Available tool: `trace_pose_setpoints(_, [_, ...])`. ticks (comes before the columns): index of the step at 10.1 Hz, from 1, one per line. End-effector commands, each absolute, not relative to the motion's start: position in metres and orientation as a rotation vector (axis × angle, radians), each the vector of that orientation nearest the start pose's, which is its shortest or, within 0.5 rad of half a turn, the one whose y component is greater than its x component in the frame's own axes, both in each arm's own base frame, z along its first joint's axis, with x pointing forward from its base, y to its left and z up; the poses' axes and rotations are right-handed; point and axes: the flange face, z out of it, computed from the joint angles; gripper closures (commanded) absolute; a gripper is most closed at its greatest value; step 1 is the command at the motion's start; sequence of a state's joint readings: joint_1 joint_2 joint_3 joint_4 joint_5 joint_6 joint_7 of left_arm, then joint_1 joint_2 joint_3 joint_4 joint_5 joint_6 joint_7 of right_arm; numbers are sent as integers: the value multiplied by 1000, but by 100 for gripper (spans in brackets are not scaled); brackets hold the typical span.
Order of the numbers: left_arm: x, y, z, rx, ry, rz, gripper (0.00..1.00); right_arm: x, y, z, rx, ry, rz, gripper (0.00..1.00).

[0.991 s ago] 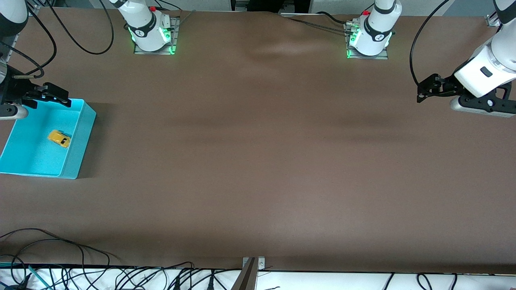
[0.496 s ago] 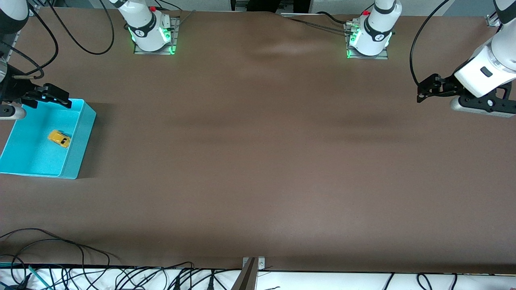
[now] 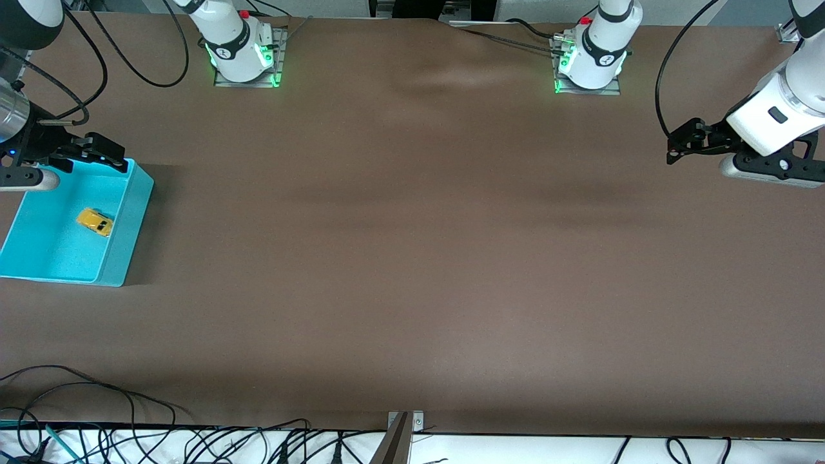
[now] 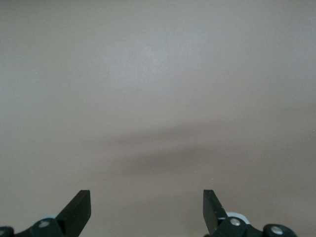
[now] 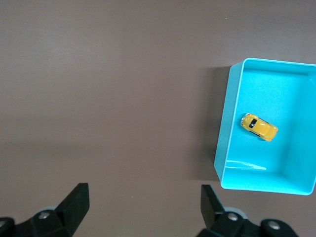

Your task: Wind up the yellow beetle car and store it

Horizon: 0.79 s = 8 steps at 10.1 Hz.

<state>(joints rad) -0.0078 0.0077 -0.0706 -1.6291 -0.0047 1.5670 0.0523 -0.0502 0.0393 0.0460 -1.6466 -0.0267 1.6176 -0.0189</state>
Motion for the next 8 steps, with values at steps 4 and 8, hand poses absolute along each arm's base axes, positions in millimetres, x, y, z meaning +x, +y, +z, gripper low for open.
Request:
trace_pose_setpoints(4, [549, -43, 598, -3129, 212, 94, 0, 566, 2, 576, -3184, -33, 137, 0])
trace_pose_setpoints(8, [549, -43, 598, -3129, 212, 94, 0, 568, 5, 572, -3182, 83, 134, 0])
